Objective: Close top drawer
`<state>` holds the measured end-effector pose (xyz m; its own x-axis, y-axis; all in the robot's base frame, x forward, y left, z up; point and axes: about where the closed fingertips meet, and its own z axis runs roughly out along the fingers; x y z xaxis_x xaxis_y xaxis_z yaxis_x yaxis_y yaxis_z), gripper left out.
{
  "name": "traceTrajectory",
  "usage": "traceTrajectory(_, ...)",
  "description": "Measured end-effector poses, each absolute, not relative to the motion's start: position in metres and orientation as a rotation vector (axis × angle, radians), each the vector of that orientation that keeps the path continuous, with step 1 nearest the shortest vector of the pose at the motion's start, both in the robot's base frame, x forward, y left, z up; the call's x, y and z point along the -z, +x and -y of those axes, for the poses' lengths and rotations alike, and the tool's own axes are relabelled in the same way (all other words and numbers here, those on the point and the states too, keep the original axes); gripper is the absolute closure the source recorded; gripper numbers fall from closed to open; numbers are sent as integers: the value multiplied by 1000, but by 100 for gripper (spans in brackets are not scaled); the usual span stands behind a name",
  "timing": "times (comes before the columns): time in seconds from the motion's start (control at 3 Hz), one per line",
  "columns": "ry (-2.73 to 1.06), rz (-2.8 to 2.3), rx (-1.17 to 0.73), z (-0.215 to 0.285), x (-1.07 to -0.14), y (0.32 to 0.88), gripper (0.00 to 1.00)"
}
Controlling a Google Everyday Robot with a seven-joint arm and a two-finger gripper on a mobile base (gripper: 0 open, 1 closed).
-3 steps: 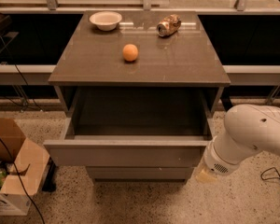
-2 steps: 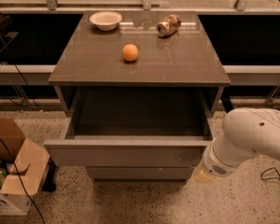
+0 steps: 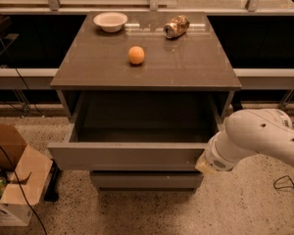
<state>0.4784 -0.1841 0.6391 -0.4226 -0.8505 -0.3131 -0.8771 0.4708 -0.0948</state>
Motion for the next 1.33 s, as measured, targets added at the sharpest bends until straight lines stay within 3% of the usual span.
traceTrajectory(0.67, -1421, -2322, -119, 177, -646, 519, 100)
traceTrajectory(1.33, -1403, -2261, -102, 169, -658, 567, 58)
